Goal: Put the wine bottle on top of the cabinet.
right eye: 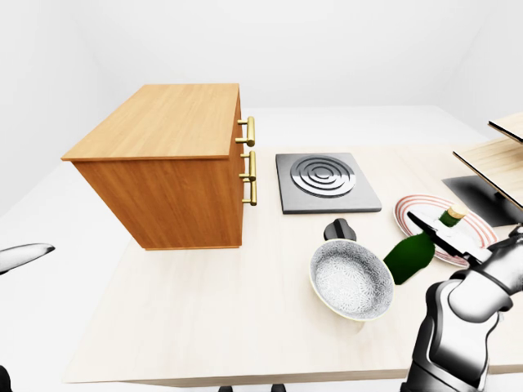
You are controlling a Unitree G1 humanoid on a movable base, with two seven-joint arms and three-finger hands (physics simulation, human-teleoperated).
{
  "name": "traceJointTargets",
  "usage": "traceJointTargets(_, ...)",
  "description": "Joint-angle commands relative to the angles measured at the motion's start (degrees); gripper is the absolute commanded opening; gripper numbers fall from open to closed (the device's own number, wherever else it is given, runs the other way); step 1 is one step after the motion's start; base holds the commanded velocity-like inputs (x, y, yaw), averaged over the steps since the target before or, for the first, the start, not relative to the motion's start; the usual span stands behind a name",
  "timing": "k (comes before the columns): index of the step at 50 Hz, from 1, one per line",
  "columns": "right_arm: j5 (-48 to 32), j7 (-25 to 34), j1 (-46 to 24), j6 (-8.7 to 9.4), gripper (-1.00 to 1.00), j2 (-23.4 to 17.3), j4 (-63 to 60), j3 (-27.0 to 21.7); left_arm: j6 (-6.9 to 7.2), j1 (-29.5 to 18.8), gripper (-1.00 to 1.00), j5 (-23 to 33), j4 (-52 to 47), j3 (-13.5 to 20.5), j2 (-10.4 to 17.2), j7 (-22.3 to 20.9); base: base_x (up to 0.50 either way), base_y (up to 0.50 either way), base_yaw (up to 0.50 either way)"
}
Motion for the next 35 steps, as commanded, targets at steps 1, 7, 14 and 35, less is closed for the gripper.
traceJointTargets(1, -7.2, 5.6, -2.6, 0.00, 1.00, -0.6, 3.1, 2.1, 0.00, 0.0, 1.00, 0.1, 0.0, 0.0, 0.0, 0.0, 0.00, 0.00, 0.00)
traceJointTargets(7, -8.5, 7.3, -2.8, 0.00, 1.00, -1.1, 3.2, 2.2, 0.00, 0.0, 1.00, 0.0, 0.0, 0.1, 0.0, 0.0, 0.00, 0.00, 0.00)
traceJointTargets(14, -10.4, 9.2, -3.8, 0.00, 1.00, -1.9, 5.1, 2.9, 0.00, 0.1, 1.00, 0.2, 0.2, 0.0, -0.1, 0.0, 0.00, 0.00, 0.00)
traceJointTargets(35, -7.6, 7.6, -4.3, 0.00, 1.00, -3.1, 13.0, 0.8, 0.00, 0.4, 1.00, 0.0, 0.2, 0.6, 0.0, -0.2, 0.00, 0.00, 0.00)
